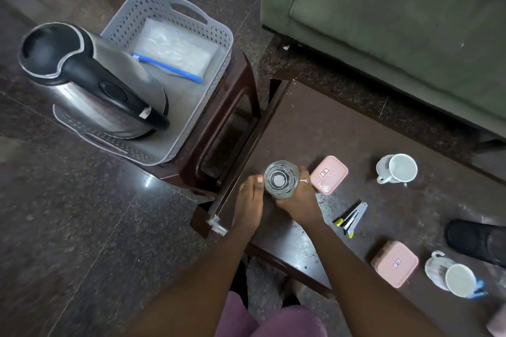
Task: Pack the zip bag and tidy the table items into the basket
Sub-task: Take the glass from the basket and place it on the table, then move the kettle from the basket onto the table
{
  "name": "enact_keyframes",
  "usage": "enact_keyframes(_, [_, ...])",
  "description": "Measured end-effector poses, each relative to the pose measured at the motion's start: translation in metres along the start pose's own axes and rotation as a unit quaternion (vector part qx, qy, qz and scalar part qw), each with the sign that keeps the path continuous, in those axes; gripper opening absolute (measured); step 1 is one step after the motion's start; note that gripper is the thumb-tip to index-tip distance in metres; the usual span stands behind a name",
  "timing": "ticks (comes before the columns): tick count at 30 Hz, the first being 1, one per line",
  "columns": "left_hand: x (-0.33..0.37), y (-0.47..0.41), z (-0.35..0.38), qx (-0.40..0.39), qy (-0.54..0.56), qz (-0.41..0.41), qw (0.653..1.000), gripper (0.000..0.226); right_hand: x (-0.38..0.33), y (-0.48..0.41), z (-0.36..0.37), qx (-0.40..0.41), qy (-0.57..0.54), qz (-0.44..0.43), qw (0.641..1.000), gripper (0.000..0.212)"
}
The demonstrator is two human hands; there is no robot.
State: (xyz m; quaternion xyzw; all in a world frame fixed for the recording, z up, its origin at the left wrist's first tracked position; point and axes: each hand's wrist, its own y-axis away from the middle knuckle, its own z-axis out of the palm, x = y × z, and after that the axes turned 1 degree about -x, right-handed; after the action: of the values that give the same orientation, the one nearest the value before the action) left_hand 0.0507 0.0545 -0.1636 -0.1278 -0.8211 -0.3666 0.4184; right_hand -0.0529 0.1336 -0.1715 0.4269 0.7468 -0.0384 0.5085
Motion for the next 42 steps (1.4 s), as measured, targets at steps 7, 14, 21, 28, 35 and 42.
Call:
enact_keyframes(7, [0.006,0.009,-0.051,0.168,0.021,-0.008,0.985,0.028,-0.064,0.012,-0.011,0.022,0.066,-0.058,0.996,0.087])
enact_keyframes(14, [0.024,0.013,-0.129,0.315,-0.078,0.035,0.945,0.04,-0.249,-0.021,0.053,-0.115,-0.049,-0.181,0.976,0.049])
enact_keyframes(21, [0.012,0.001,-0.152,0.181,-0.283,-0.017,0.942,0.063,-0.32,-0.044,0.106,-0.147,-0.078,-0.041,0.985,0.048])
enact_keyframes(28, [0.003,-0.003,-0.147,0.162,-0.279,-0.051,0.945,0.108,-0.314,-0.058,0.105,-0.173,-0.035,-0.031,0.984,0.015])
enact_keyframes(35, [0.012,-0.001,-0.149,0.17,-0.274,-0.067,0.944,0.08,-0.357,-0.055,0.042,-0.168,-0.052,-0.084,0.981,0.011])
enact_keyframes(42, [0.052,0.018,-0.14,0.122,-0.346,-0.066,0.928,0.061,-0.362,-0.019,-0.08,-0.094,0.01,-0.101,0.99,0.014])
